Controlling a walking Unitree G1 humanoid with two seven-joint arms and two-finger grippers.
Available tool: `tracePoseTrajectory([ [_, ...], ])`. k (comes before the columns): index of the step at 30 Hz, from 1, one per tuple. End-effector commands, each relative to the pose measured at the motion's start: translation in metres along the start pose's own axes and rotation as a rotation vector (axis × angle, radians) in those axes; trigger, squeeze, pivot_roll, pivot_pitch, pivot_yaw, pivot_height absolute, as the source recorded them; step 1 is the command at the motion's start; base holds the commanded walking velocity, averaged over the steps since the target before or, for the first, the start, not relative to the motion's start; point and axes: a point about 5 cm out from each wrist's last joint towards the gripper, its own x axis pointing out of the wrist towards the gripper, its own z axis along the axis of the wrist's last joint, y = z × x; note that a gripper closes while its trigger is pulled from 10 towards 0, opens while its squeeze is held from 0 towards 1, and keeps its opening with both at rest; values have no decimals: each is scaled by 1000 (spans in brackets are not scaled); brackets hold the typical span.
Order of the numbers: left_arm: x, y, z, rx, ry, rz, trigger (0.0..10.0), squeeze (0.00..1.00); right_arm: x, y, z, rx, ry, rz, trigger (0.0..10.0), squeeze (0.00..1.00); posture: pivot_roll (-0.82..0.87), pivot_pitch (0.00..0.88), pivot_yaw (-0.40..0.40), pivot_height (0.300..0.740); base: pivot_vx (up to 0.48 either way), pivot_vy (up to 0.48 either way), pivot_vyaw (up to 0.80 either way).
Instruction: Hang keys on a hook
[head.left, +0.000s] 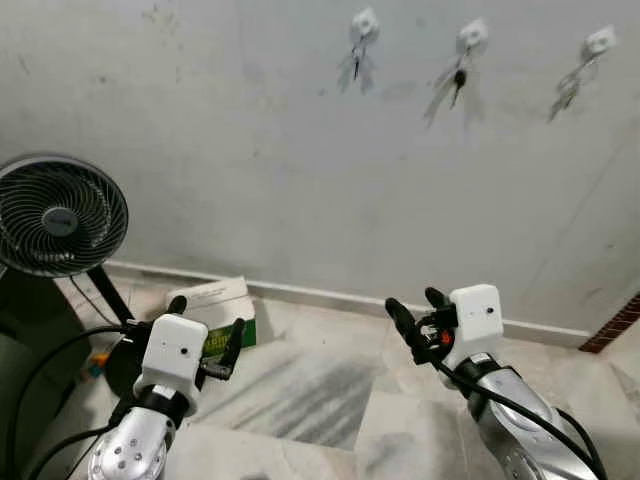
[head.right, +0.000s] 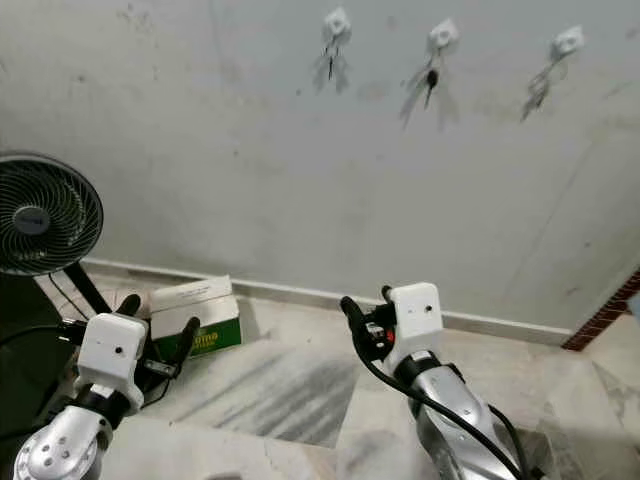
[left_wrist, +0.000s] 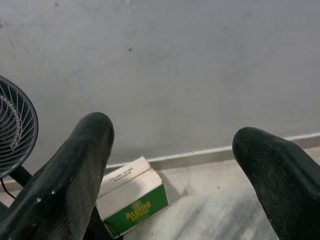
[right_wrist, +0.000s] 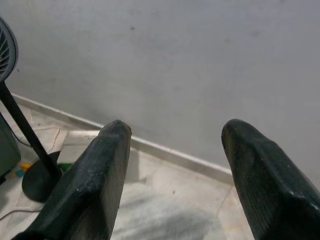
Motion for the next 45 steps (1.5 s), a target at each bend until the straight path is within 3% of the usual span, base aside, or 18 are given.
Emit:
tracePoseTrajectory([
  [1,-1,3,1,14,0,12,10000,0,2,4,2,10,-8,18,10000,0,109,37,-24,740,-274,0,0],
  [6,0,3,0,16,0,16,10000,0,4,4,2,11,-7,22,10000,0,113,29,-25,740,-272,0,0],
  [15,3,5,0,24,-5,20,10000,0,8,4,2,17,-14,16,10000,0,117,16,-19,740,-273,0,-744],
  [37,6,4,-1,16,-10,19,10000,0,10,2,3,5,-27,16,10000,0,115,1,-23,740,-267,0,0],
  [45,7,5,-2,-6,-9,21,10000,0,10,3,2,4,-28,16,10000,0,114,1,-22,740,0,0,0],
])
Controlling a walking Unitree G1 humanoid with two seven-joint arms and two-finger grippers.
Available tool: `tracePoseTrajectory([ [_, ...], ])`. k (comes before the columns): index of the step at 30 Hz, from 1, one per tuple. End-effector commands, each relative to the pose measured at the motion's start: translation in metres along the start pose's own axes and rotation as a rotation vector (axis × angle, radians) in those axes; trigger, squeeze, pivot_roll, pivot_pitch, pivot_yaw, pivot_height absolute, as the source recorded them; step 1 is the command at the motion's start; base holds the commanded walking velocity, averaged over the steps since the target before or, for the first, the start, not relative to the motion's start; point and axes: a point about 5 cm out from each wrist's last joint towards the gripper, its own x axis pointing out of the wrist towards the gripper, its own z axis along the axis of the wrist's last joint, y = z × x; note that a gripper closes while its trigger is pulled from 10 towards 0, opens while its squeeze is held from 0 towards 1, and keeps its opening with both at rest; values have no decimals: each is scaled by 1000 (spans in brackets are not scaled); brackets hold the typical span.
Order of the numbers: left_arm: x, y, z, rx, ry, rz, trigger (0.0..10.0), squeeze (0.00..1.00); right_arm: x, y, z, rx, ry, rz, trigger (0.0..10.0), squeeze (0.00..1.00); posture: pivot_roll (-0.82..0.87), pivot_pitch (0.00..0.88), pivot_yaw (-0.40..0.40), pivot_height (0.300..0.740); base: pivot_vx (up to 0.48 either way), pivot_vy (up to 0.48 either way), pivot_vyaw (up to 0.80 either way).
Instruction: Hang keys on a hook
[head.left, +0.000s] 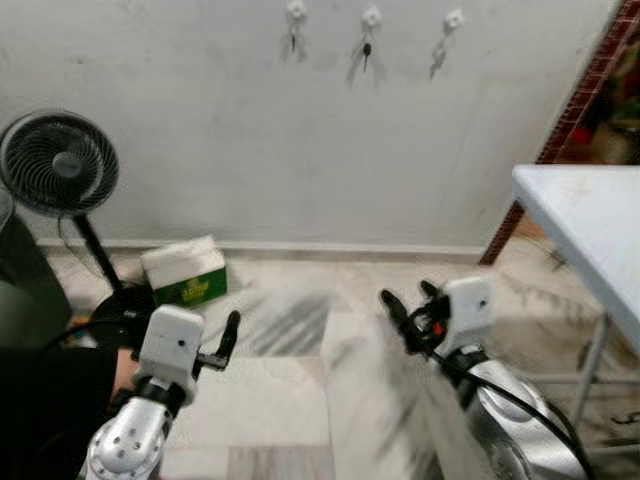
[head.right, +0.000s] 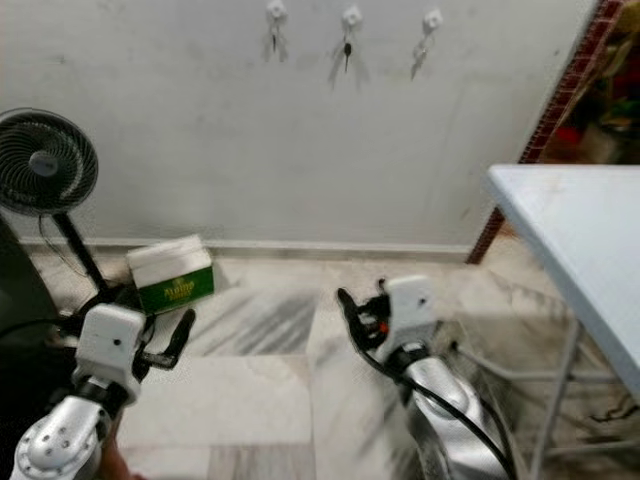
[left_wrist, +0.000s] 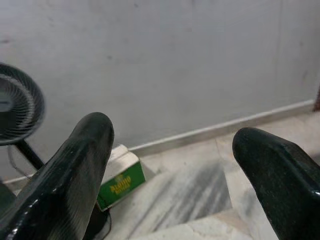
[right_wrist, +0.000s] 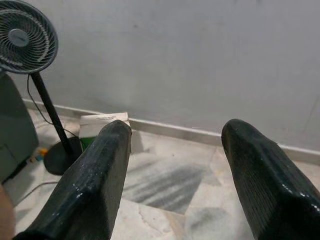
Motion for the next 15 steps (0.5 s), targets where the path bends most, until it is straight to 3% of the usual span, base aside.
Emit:
tracePoseTrajectory([
  [1,0,-3,0,-19,3,-8,10000,0,0,-5,3,-18,-7,-14,10000,0,114,1,-22,740,0,0,0],
  [12,1,-1,-1,-55,13,3,10000,0,0,-5,3,-16,-7,-15,10000,0,109,4,-19,740,0,0,0],
  [15,1,0,-1,-60,13,2,10000,0,0,-5,2,-15,-7,-15,10000,0,109,5,-17,740,0,242,0],
])
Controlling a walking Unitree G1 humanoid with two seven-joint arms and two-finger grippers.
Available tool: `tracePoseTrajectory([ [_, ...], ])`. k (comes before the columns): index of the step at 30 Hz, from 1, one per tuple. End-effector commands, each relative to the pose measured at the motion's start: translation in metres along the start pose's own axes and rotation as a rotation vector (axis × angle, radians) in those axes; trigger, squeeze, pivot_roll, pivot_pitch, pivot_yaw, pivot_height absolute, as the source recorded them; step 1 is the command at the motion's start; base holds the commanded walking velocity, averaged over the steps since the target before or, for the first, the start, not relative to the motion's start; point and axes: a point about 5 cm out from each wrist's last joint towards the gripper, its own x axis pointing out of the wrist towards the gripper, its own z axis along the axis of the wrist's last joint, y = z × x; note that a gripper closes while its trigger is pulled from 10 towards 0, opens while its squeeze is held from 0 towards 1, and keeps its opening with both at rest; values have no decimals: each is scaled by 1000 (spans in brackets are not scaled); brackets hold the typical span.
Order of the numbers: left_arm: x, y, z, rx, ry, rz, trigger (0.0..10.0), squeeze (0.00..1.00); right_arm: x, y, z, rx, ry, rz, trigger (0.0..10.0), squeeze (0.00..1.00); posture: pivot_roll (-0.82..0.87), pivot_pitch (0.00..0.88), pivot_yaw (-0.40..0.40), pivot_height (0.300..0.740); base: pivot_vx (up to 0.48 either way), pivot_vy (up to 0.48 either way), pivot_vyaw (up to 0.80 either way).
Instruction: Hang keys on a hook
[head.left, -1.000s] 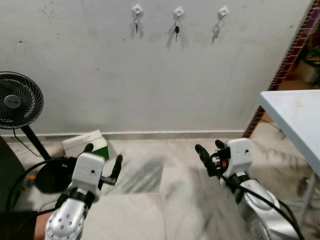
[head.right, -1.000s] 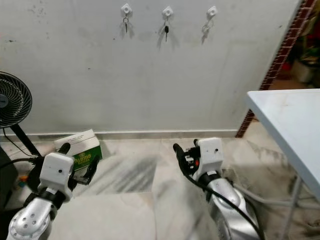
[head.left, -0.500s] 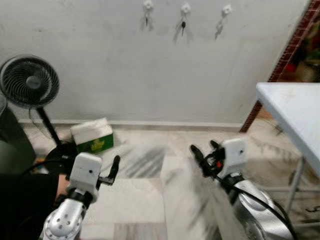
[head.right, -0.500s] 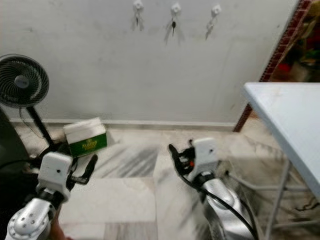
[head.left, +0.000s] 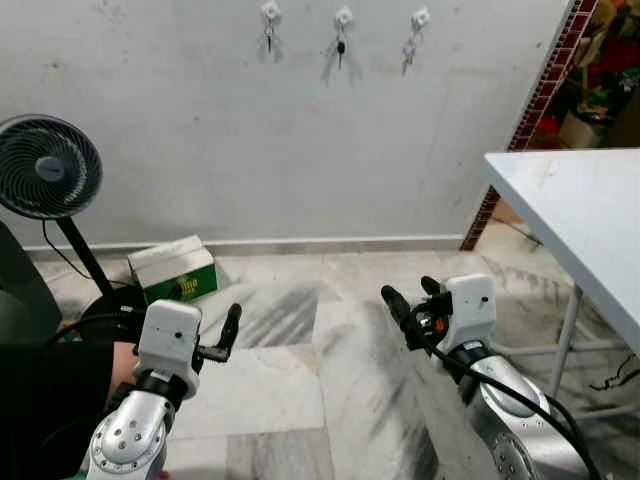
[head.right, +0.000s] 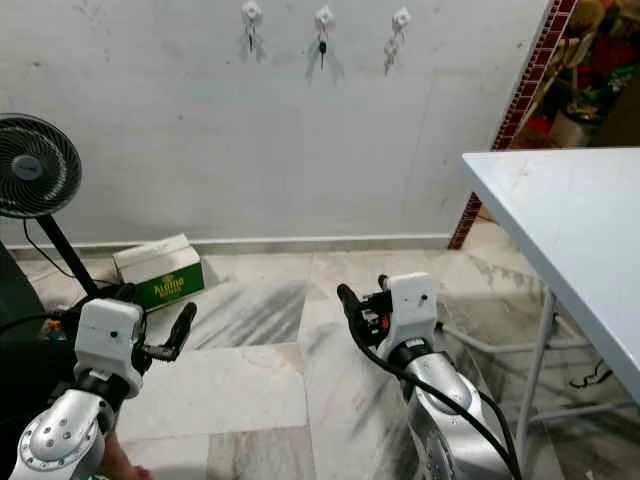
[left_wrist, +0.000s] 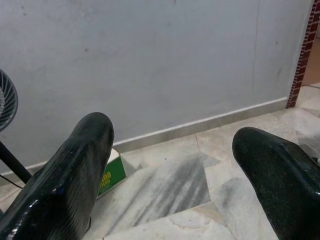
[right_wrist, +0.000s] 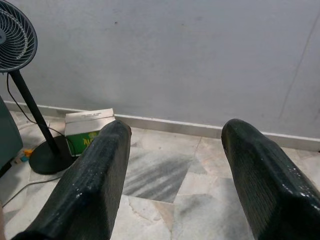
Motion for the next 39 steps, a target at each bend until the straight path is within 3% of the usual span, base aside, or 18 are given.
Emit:
tracePoseTrajectory([
  [1,0,1,1,-4,1,3,10000,0,1,0,2,-7,-8,0,10000,0,109,5,-17,740,0,247,0],
  [11,0,2,0,-2,8,6,10000,0,1,0,2,-6,-7,2,10000,0,110,6,-18,740,0,0,0],
  [26,1,1,0,-5,12,2,10000,0,1,0,1,-6,-6,4,10000,0,110,6,-16,740,0,413,0],
  [32,0,1,2,6,-3,-14,10000,0,1,0,1,-4,-6,4,10000,0,109,4,-18,740,0,-41,0],
  [39,-1,1,2,-3,-6,-21,10000,0,2,1,1,-7,-5,7,10000,0,110,3,-19,740,0,-480,0],
])
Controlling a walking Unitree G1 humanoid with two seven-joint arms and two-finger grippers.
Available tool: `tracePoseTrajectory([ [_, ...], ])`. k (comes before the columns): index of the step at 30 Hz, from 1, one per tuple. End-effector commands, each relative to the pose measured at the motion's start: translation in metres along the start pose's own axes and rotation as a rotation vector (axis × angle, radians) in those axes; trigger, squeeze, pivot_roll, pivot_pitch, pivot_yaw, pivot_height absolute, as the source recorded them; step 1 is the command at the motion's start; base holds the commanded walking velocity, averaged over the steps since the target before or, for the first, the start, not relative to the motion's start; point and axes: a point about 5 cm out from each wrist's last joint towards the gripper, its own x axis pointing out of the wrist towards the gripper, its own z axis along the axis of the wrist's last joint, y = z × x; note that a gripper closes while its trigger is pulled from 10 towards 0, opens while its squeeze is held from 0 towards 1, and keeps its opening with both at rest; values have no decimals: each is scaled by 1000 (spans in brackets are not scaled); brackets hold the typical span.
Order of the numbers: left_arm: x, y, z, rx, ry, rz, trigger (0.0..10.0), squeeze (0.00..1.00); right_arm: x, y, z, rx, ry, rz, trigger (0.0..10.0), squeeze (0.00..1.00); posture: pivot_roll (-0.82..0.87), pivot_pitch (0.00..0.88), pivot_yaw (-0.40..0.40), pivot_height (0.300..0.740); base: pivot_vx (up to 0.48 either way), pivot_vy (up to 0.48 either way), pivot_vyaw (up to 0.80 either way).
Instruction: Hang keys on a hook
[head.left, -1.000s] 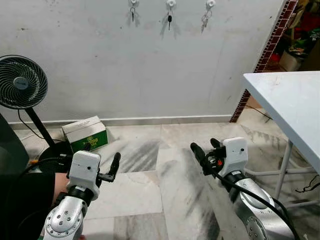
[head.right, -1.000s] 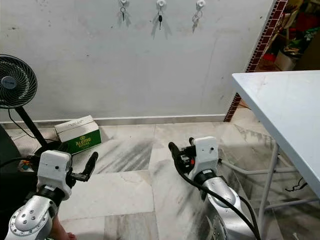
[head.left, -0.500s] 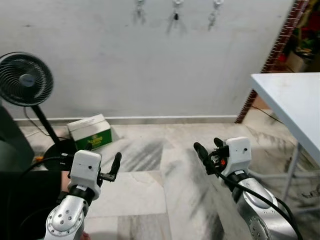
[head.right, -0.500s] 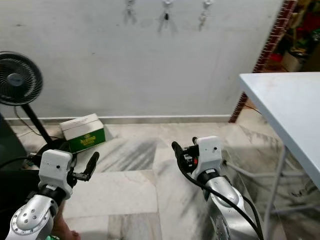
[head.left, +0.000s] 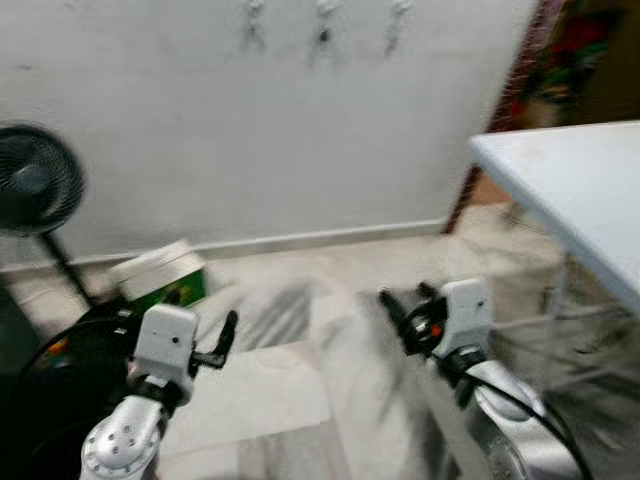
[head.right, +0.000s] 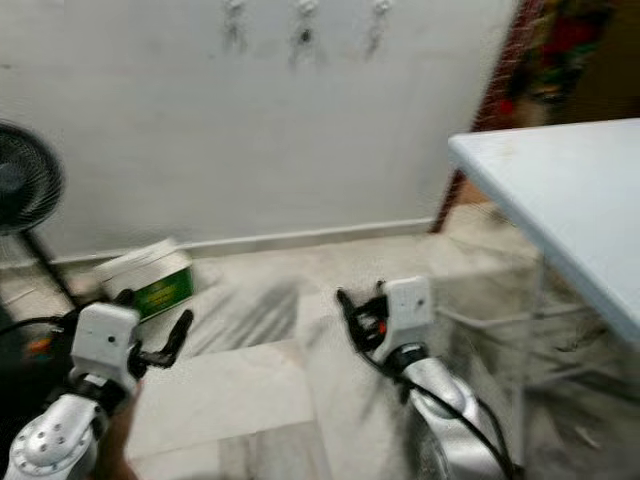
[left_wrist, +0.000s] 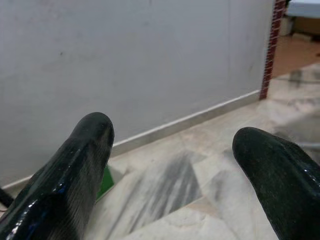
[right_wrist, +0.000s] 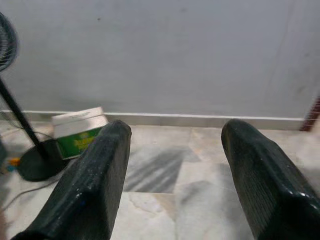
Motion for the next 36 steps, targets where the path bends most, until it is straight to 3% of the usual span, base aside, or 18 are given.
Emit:
tracePoseTrajectory([
  [1,0,-4,3,-13,-15,-14,10000,0,0,-4,5,-18,-17,-9,10000,0,111,3,-22,740,0,-480,0],
  [27,1,-5,2,-28,-15,-23,10000,0,1,-5,4,-19,-17,-7,10000,0,109,1,-19,740,0,-480,0],
  [31,4,-2,4,-39,-23,0,10000,0,1,-5,7,-13,-31,-5,10000,0,104,0,-19,740,0,0,0],
  [34,10,2,14,31,-101,42,10000,0,5,-8,20,59,-113,-25,10000,0,94,0,-19,740,0,0,0],
  [36,21,7,22,3,-136,79,10000,0,10,-9,33,175,-176,-44,10000,0,79,0,-13,740,0,0,0],
])
